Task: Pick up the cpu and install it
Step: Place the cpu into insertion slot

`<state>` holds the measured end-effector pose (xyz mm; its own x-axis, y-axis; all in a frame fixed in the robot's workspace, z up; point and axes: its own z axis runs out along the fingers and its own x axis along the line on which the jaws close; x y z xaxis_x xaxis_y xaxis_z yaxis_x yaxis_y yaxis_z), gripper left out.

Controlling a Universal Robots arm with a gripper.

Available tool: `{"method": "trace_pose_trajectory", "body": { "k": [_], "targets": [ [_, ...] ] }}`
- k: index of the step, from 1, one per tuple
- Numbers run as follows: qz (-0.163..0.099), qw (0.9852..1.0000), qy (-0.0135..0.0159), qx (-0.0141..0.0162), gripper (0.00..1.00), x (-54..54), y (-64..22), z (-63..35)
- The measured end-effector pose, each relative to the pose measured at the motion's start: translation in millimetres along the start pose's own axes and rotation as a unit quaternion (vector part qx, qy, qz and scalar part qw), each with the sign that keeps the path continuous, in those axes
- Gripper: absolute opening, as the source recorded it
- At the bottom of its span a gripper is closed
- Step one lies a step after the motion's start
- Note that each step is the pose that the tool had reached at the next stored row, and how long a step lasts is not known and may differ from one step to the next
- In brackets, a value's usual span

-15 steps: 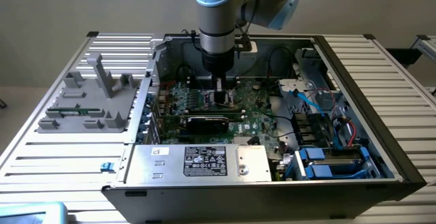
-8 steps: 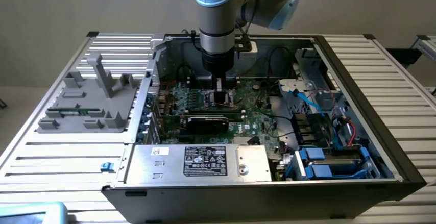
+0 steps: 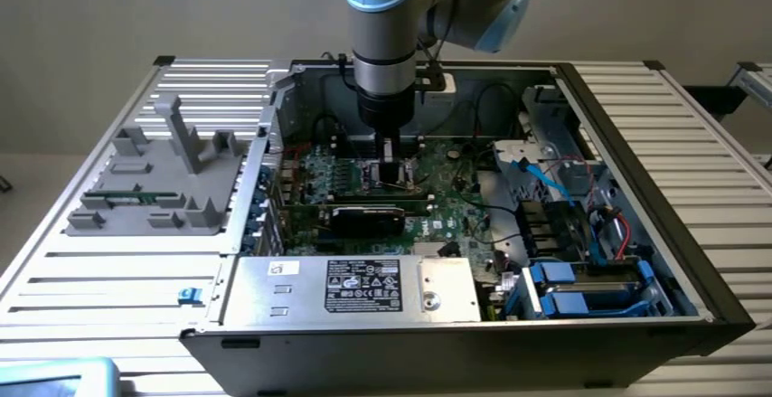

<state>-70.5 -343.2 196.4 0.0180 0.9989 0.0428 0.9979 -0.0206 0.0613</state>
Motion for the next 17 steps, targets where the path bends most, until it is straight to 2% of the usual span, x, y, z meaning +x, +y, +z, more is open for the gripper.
{"method": "trace_pose_trajectory", "body": {
  "k": [17],
  "targets": [
    [0.001, 1.0, -0.0002, -0.0003, 0.54, -0.4, 0.0, 0.4]
  ]
}}
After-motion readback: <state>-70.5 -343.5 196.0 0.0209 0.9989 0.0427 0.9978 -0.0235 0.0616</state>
